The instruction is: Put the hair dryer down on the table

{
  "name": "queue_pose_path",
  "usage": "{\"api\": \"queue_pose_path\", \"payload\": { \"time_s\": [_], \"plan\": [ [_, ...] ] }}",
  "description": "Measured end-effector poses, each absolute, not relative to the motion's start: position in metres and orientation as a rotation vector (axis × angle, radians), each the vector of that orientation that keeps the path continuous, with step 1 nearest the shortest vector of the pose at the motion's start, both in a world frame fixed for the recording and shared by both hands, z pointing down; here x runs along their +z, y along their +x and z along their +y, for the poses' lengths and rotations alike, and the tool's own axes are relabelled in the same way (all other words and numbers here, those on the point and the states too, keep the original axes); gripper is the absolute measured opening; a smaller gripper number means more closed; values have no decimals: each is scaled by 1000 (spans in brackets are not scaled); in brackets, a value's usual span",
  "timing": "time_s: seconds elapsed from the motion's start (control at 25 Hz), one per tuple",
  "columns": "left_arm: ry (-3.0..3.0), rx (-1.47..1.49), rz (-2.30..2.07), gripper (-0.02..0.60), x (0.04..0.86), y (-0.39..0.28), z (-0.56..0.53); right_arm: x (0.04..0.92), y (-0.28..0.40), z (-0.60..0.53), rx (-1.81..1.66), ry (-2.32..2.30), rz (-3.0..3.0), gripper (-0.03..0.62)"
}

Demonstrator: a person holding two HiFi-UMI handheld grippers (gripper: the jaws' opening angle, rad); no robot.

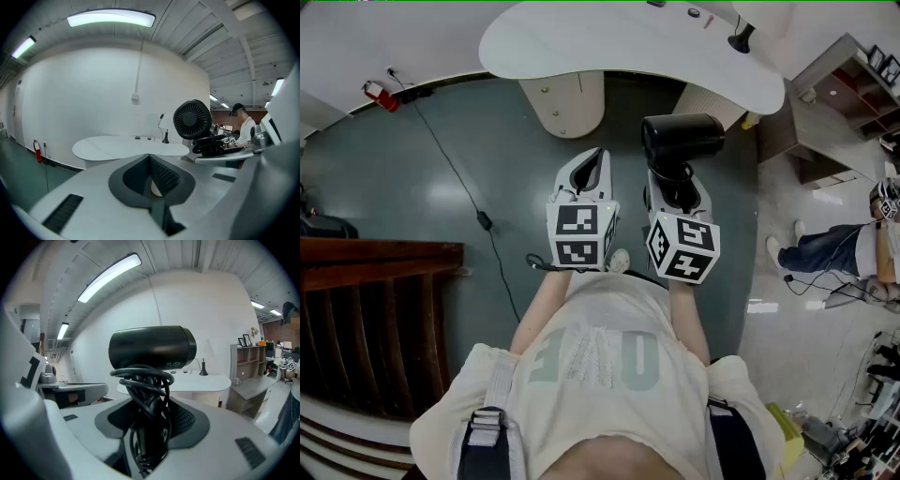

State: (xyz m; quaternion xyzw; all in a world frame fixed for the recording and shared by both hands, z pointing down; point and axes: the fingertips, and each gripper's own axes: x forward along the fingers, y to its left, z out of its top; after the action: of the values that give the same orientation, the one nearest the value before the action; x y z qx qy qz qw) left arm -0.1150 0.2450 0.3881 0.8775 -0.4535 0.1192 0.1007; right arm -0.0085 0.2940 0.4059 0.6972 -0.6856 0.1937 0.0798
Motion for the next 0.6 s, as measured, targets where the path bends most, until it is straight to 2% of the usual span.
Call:
{"api": "queue_pose_path", "payload": {
  "time_s": [0.6],
  "plan": [
    [2579,314,-1364,2,385,-102,221,397,22,279,517,2110,-2095,220]
  ]
}}
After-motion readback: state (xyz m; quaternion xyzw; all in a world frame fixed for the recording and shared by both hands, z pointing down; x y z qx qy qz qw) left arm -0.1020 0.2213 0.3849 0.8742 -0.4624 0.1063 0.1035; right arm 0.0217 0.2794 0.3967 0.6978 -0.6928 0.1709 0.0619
